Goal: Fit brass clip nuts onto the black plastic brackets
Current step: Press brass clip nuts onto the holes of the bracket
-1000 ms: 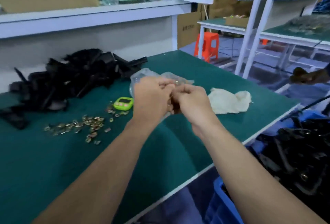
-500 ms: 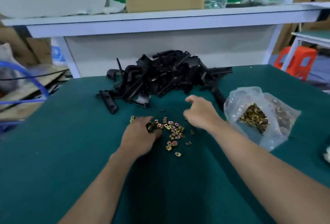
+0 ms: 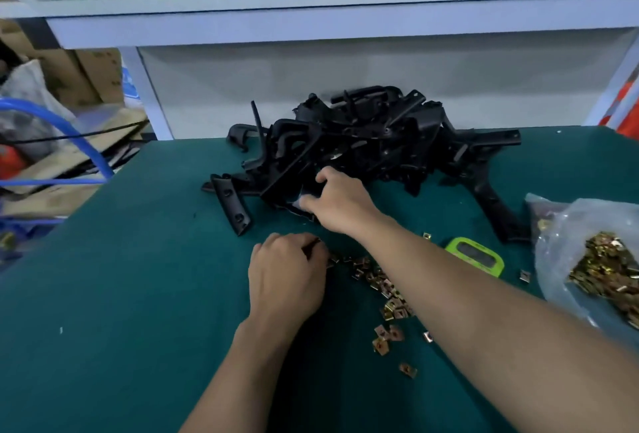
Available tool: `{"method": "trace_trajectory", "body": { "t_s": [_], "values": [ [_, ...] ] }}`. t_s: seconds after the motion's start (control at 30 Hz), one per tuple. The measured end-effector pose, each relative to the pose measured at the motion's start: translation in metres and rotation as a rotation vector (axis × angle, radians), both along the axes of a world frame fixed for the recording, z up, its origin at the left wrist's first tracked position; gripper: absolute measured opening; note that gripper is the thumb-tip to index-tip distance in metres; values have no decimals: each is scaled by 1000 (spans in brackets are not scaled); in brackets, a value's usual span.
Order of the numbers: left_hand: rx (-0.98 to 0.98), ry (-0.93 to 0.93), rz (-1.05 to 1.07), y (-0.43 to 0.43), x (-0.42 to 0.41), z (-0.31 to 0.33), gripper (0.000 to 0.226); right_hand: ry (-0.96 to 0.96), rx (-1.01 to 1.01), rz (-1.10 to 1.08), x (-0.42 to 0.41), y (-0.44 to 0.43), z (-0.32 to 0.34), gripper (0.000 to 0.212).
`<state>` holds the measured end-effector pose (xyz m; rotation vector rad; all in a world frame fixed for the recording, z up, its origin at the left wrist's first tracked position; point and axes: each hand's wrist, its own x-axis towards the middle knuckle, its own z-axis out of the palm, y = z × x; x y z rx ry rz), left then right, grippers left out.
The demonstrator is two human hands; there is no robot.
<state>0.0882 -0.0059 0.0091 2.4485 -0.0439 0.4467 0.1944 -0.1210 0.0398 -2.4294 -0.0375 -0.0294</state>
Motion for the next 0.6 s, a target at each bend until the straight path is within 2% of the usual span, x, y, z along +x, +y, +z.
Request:
{"method": "trace_trajectory", "body": {
  "t_s": [0.1, 0.17, 0.27, 0.37, 0.47, 0.5, 0.6],
  "values": [
    [-105, 16, 97, 10, 5, 4, 41, -6, 15, -87, 10, 13, -5, 25],
    [-174, 57, 159, 16, 7, 4, 43, -42, 106, -132, 9, 11, -8, 12],
    [-212, 98, 200, 22, 9, 2, 39, -142, 275, -175, -2, 1, -4, 25],
    [-209, 102, 149, 23, 10, 1, 33, -233, 434, -187, -30, -14, 11, 32],
    [-158, 108, 133, 23, 8, 0, 17, -318, 464, -251, -67, -37, 21, 30],
    [-129, 108, 152, 22, 7, 0, 18, -340, 460, -270, -81, -44, 22, 28],
    [-91, 14, 150, 18, 1, 2, 58, -398, 384, -307, -120, -59, 17, 24]
  ]
}}
